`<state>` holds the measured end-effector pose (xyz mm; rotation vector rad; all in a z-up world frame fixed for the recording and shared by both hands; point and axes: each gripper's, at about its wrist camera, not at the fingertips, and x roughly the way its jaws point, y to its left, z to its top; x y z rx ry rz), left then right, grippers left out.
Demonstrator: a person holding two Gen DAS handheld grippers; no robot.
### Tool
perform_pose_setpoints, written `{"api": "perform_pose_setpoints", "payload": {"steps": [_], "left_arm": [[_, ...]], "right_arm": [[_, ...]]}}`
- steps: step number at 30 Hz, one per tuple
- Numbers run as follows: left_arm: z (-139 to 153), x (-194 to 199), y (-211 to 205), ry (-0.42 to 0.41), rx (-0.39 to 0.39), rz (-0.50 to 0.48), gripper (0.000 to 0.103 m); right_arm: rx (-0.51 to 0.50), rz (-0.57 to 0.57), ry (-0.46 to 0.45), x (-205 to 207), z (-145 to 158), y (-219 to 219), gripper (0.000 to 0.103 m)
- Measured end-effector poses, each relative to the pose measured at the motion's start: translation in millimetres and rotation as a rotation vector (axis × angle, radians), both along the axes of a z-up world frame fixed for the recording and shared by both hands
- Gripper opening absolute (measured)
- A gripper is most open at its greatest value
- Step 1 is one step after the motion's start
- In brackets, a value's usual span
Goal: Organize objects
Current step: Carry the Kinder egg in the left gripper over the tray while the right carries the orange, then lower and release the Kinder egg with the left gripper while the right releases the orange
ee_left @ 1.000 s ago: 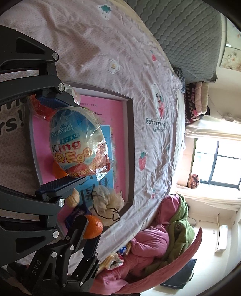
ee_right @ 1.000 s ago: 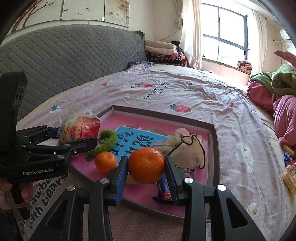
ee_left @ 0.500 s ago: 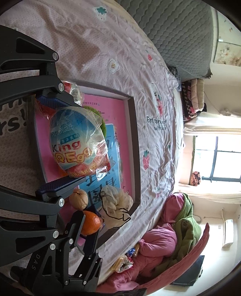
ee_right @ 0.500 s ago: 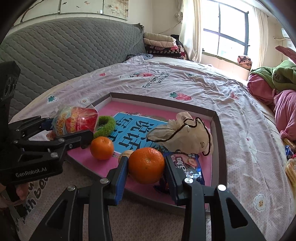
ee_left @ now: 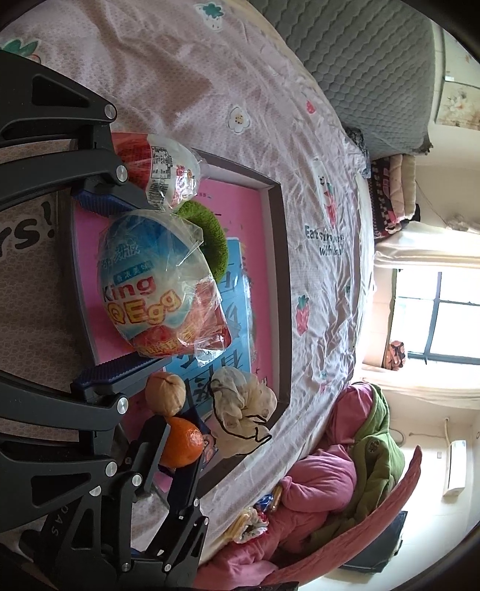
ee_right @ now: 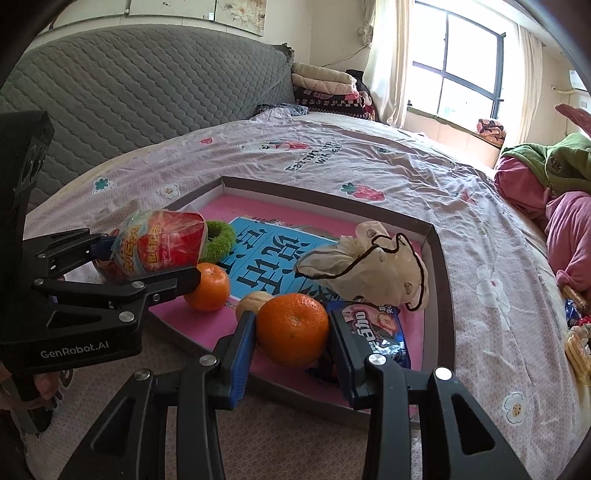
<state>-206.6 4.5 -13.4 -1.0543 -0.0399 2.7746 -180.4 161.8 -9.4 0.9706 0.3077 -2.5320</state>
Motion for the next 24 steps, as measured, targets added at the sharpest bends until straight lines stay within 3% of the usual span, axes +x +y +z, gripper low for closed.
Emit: {"api": "perform_pose_setpoints", "payload": {"steps": [24], "left_arm": [[1.3,4.7,3.3,0.003,0.019,-0.024,0.075]], "right_arm": [[-0.048,-0.014,-0.011,5.6,9.1,9.1,0.040]]}}
